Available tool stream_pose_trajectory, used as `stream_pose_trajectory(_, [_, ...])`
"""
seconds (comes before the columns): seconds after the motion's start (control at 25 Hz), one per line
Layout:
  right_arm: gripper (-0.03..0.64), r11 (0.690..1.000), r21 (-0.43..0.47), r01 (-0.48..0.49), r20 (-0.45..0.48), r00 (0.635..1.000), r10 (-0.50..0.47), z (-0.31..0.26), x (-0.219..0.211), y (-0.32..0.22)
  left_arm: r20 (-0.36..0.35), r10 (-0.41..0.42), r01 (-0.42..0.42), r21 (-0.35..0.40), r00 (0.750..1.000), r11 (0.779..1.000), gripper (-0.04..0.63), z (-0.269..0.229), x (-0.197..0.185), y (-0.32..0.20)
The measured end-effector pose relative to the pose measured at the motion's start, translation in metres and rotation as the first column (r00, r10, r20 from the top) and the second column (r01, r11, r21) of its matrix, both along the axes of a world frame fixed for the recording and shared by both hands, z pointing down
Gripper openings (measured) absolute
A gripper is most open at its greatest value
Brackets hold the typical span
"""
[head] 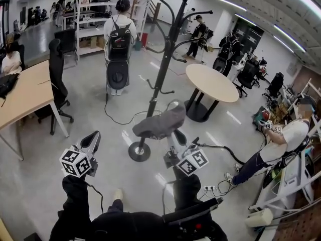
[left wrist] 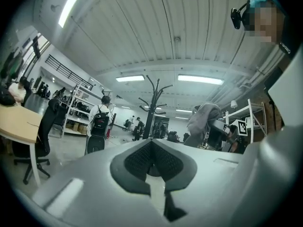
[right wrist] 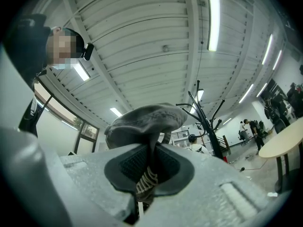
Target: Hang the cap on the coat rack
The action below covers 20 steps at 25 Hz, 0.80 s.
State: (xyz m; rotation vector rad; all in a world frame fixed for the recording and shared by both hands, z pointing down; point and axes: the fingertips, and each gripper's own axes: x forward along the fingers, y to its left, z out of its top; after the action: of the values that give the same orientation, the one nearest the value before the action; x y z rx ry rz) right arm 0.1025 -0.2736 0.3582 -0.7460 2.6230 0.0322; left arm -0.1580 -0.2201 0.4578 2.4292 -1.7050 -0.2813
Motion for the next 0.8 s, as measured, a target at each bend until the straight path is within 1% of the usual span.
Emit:
stream_pose_trajectory(0.2, [0.019,0.999,0.025,-0.025,0.009,1.0,0.025,-0.014,-0.011,-0.032,0.007,0.023,-0.023,-0.003,1.0,1.0,0.0,-0.003,-0.013,-0.038])
stream_pose_trajectory(0.36, [0.019,0.999,0.028,-0.045,0.014,0.999,0.045,-0.021,-0.031,-0.052,0.003,0.043,-0.043,-0.013,0.999,0.999,0.0,-0.003,-0.036,-0.061])
stream_pose_trajectory(0.56, [0.02,0.998,0.043,-0.049,0.032,0.998,0.047,-0.041,-0.047,-0.077,0.003,0.062,-0.062,-0.015,0.998,0.998,0.0,-0.005,-0.052,-0.089])
stream_pose_trajectory(0.8, [0.02,0.995,0.075,-0.071,0.057,0.996,0.066,-0.056,-0.046,-0.098,-0.008,0.069,-0.069,-0.014,0.998,0.998,0.0,0.006,-0.058,-0.107])
